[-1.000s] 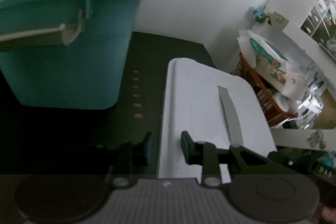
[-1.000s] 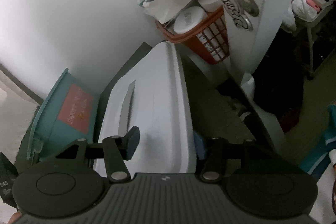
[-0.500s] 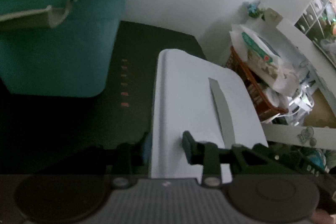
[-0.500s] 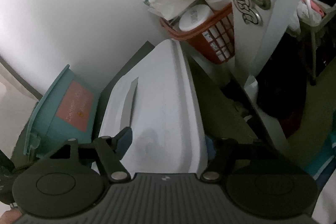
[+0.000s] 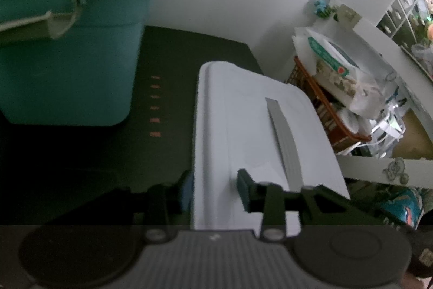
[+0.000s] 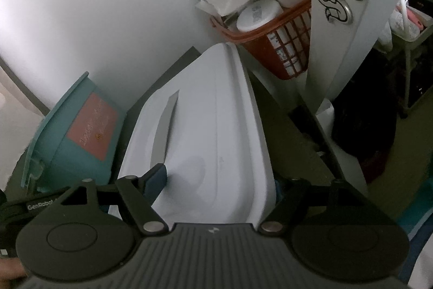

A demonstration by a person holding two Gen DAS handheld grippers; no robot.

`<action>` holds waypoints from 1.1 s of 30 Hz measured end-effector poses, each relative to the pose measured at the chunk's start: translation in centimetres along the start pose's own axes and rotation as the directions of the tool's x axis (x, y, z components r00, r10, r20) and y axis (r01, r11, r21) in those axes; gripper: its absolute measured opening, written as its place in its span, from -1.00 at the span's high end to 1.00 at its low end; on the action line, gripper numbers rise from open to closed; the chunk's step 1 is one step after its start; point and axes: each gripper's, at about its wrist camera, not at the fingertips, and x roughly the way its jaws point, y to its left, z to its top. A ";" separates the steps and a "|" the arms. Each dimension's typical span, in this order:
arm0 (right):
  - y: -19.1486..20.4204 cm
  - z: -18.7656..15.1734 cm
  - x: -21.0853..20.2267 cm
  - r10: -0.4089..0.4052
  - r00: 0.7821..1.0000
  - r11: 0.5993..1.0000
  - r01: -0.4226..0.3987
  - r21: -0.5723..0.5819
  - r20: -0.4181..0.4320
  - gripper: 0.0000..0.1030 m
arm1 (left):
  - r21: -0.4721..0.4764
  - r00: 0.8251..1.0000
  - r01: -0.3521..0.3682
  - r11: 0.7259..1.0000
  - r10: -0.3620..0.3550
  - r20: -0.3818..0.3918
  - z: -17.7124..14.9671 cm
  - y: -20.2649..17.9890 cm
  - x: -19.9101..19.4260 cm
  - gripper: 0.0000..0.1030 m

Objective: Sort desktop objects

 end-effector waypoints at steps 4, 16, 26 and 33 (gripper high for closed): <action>0.0 -0.1 0.2 -0.005 1.000 1.000 0.005 -0.004 0.003 -0.62 | 0.002 1.000 0.005 1.000 -0.005 -0.005 0.0 -0.1 0.4 0.17; -0.2 -0.1 0.2 -0.024 0.999 1.000 0.024 0.010 0.021 -0.68 | 0.022 0.999 0.040 0.999 -0.039 -0.029 0.1 -2.8 2.1 0.16; -0.3 -0.2 0.8 -0.020 1.000 1.000 0.020 0.016 0.011 -0.82 | 0.022 0.999 0.044 0.999 -0.043 -0.032 0.2 -3.0 2.6 0.15; -0.3 -0.2 0.9 -0.006 1.000 1.000 0.006 0.014 0.007 -0.82 | 0.024 0.998 0.049 0.999 -0.048 -0.037 0.3 -3.2 2.8 0.14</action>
